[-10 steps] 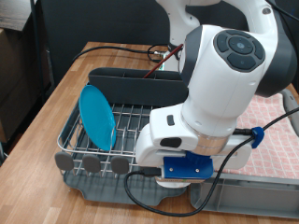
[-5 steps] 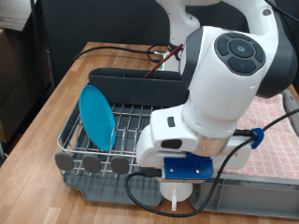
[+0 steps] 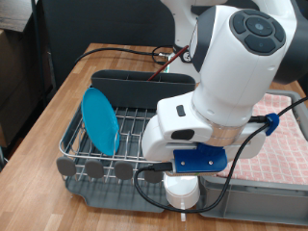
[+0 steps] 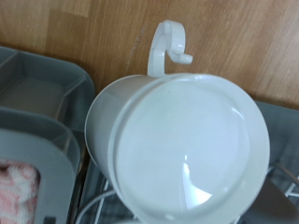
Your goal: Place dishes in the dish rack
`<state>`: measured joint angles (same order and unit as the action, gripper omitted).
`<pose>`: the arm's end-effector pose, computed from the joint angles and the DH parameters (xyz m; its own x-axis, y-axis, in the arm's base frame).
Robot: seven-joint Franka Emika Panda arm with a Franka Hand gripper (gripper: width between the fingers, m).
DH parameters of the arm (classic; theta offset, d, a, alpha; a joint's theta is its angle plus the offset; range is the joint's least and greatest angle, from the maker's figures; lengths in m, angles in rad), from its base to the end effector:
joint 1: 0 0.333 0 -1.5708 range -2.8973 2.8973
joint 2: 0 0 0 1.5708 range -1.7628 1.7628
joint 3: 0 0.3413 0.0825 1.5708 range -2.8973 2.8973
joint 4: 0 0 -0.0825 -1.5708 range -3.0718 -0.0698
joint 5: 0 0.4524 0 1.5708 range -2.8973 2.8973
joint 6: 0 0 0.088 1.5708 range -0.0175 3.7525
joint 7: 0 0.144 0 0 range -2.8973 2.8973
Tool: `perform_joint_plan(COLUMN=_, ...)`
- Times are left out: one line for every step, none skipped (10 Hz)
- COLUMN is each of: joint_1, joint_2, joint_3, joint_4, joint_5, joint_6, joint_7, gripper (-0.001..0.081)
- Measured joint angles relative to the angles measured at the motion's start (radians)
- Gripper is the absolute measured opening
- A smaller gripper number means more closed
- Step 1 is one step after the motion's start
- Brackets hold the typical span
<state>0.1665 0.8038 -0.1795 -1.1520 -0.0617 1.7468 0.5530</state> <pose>0.8101 0.0169 0.2662 0.8667 -0.4935 -0.0726 -0.4607 -0.8479 0.2624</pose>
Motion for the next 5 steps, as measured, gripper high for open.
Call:
perform_joint_plan(joint_1=0.000, joint_2=-0.001, joint_3=0.000, joint_4=0.021, joint_5=0.000, joint_6=-0.022, joint_7=-0.001, gripper=0.0803)
perform_joint_plan(joint_1=0.000, joint_2=-0.003, joint_3=-0.001, joint_4=0.036, joint_5=0.000, joint_6=-0.028, joint_7=-0.002, gripper=0.0803)
perform_joint_plan(joint_1=0.001, joint_2=-0.006, joint_3=-0.001, joint_4=0.047, joint_5=-0.002, joint_6=-0.028, joint_7=-0.002, gripper=0.0803)
perform_joint_plan(joint_1=0.004, joint_2=-0.013, joint_3=-0.002, joint_4=0.057, joint_5=-0.008, joint_6=-0.028, joint_7=-0.002, gripper=0.0803)
perform_joint_plan(joint_1=0.010, joint_2=-0.020, joint_3=-0.003, joint_4=0.071, joint_5=-0.018, joint_6=-0.036, joint_7=-0.002, gripper=0.0803)
